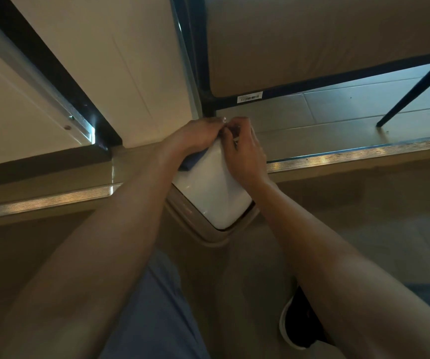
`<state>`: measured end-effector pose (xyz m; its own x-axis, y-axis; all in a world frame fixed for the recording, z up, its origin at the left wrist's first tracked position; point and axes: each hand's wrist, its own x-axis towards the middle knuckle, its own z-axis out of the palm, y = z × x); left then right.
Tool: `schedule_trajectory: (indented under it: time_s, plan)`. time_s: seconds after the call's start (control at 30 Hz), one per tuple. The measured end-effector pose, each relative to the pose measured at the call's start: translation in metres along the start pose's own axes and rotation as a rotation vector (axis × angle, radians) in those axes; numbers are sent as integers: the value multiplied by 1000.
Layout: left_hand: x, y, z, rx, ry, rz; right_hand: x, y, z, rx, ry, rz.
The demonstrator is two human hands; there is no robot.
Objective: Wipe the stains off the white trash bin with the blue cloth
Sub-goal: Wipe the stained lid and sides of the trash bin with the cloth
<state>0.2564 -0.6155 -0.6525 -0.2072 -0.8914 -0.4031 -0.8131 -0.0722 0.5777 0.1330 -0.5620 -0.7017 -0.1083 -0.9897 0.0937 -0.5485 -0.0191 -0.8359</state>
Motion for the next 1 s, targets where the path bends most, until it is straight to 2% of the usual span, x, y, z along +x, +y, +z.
schedule_trajectory:
  time_s: [0.17,0.3,0.4,0.47,0.53,0.63,0.7,0.77,0.87,1.0]
  plan:
    - [-38,-39,-1,-165,66,51,-1,-1,2,-11,13,-13]
    - [-46,-63,1,-196,95,-39,-2,-3,0,-42,-23,-4]
    - [-31,-42,0,-71,97,-121,-1,-3,0,-58,-40,-5]
    - [-32,-31,7,56,171,-54,-1,-2,0,-57,-37,-15]
    - [-54,-32,22,139,312,79,-1,-1,0,-60,-34,-18]
    - [-102,-51,44,145,512,210,-1,0,0,-47,-43,-19]
    - [-112,-65,41,30,510,160,-1,-1,-1,-45,-45,-20]
    - [-99,-68,34,-83,479,29,-1,-2,-1,-46,-48,-19]
    - [-75,-52,27,-49,490,-118,0,-3,0,-44,-40,-14]
    - [-94,-47,55,136,654,64,0,1,2,-32,-39,-35]
